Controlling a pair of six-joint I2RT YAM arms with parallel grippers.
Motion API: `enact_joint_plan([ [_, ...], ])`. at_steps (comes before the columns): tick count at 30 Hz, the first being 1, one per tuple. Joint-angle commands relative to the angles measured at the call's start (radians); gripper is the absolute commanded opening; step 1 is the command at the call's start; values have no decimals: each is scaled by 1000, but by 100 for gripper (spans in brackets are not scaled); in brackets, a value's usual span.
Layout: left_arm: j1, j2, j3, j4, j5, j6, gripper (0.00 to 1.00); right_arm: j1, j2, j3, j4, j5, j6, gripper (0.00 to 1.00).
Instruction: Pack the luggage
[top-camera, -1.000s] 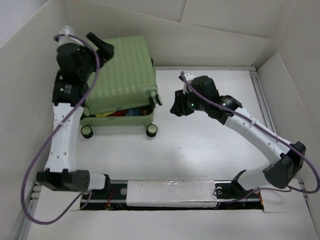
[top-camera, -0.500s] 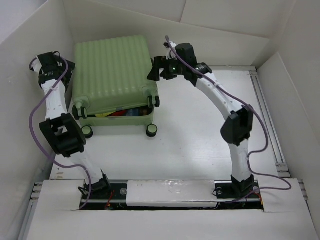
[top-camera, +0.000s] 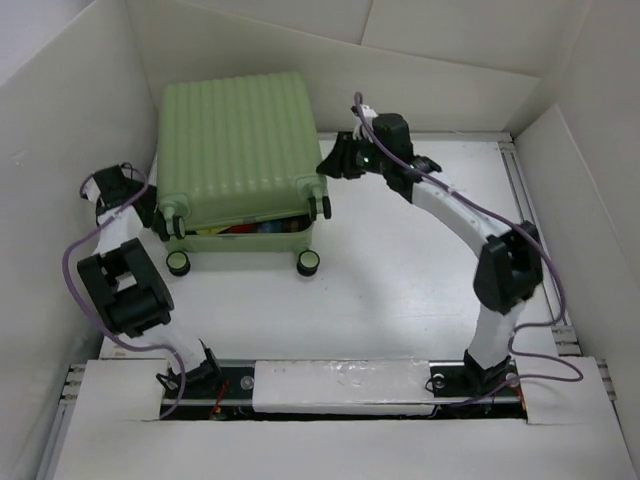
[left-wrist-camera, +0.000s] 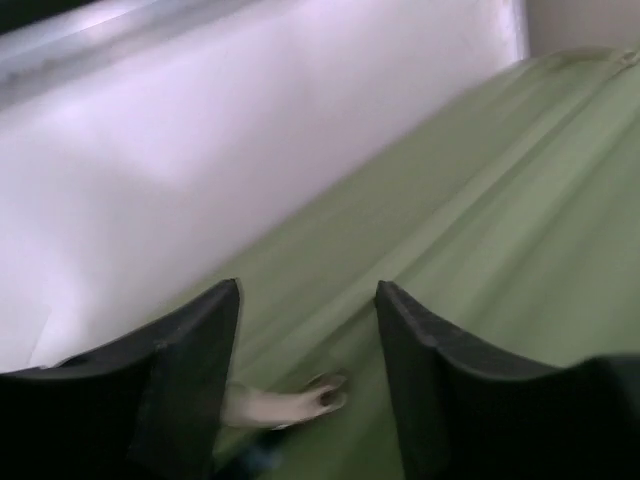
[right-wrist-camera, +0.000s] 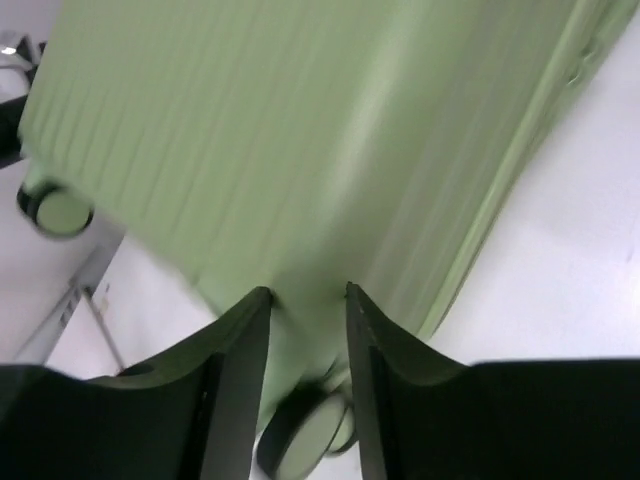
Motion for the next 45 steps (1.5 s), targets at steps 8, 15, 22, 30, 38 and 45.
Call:
enact_joint_plan([
  [8,-276,-465,-518,-26,361,49,47,-81,-469,-428,-240,49,-154,52],
  [15,-340,-679,-394,-312,149,114,50,-235,-517,-304,-350,49,-171,70],
  [22,-299,-616,-107,-227,68,92,67,-329,-439,-144,-413,49,-115,75],
  [30,-299,-344,204,-121,97,9,85,-128,-519,-357,-360,236,-9,70],
  [38,-299,-354,140,-49,136,-14,84,-104,-309,-442,-154,238,201,78],
  [45,-354,-415,69,-49,125,9,84,-12,-143,-406,-5,302,352,80],
])
